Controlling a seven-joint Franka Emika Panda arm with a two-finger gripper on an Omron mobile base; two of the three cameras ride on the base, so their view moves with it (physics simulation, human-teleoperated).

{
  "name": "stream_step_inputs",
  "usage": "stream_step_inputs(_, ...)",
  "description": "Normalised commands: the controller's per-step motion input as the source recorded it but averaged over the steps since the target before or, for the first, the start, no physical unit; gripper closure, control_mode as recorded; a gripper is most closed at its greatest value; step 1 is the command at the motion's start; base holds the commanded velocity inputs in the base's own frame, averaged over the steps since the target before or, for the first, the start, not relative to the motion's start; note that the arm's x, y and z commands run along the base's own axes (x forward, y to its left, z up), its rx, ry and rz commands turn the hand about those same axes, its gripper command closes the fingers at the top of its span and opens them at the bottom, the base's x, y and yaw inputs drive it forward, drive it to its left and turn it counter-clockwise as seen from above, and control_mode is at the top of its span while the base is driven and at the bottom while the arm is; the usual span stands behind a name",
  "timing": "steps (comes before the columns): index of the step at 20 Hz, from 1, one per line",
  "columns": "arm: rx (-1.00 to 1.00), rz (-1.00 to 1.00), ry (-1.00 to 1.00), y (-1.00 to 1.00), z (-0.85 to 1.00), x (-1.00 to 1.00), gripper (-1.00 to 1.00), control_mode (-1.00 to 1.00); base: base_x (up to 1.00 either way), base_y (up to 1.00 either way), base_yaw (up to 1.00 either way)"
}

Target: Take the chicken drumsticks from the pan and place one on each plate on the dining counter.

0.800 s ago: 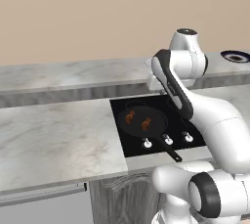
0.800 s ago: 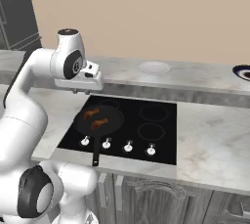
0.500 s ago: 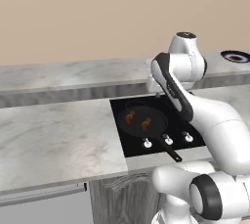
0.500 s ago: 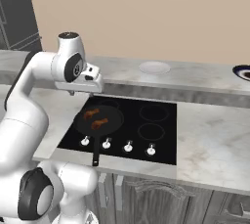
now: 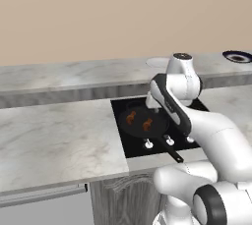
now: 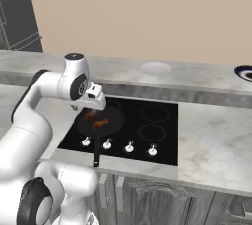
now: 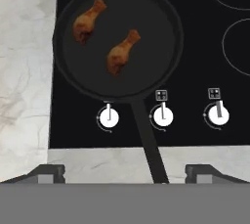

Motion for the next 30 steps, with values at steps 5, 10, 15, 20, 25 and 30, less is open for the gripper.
stream_step_inputs(5, 0.0, -0.13, 0.0, 0.06, -0.66, 0.28, -1.0, -1.0, 0.0, 0.0, 0.0)
stream_step_inputs(10, 0.0, -0.13, 0.0, 0.04, -0.65, 0.57, -1.0, -1.0, 0.0, 0.0, 0.0)
stream_step_inputs(15, 0.0, -0.04, 0.0, 0.09, -0.57, 0.78, -1.0, -1.0, 0.0, 0.0, 0.0)
stream_step_inputs(20, 0.0, 0.0, 0.0, 0.04, -0.45, 0.79, -1.0, -1.0, 0.0, 0.0, 0.0)
stream_step_inputs(25, 0.0, 0.0, 0.0, 0.08, -0.37, 0.73, -1.0, -1.0, 0.0, 0.0, 0.0)
stream_step_inputs(30, -0.01, 0.0, 0.0, 0.15, -0.36, 0.53, -1.0, -1.0, 0.0, 0.0, 0.0)
